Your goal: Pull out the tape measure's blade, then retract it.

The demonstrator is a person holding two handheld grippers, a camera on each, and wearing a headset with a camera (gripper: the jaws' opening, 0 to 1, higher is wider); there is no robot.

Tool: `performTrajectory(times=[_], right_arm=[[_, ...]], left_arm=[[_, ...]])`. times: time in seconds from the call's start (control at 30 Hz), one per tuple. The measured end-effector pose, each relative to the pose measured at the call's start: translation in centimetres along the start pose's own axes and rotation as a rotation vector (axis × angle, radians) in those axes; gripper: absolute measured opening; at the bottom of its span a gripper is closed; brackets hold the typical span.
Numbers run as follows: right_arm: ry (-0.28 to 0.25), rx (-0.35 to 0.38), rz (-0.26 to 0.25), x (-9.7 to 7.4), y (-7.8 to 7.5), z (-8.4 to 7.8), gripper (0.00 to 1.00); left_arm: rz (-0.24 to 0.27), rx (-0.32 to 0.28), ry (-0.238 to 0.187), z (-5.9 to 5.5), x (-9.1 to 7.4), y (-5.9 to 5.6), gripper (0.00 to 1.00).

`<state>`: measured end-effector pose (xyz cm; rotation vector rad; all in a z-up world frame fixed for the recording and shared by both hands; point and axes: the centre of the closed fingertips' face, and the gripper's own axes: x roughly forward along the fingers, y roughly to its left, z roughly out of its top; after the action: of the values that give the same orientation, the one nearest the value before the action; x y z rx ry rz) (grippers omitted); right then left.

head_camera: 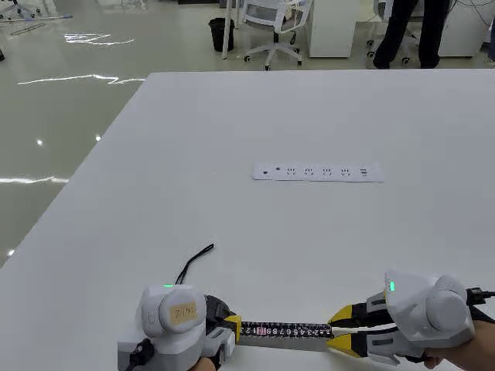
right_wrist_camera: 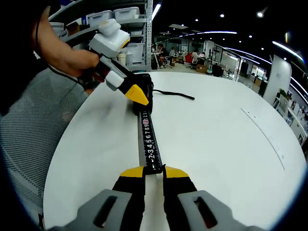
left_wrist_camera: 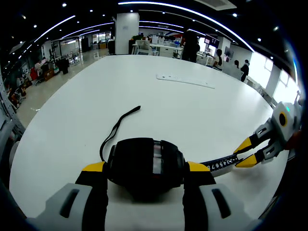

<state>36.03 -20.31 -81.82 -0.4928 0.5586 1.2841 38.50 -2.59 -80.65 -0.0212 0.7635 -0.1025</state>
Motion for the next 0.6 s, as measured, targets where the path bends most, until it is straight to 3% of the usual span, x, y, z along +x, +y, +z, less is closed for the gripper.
performTrajectory(times=[0.6], right_arm=[[-0.004,-0.014,0.013,0.66,0.13,0.85,0.13]], left_arm=[[-0.007,-0.011,0.002,0.00,-0.04,-0.02,0.59]])
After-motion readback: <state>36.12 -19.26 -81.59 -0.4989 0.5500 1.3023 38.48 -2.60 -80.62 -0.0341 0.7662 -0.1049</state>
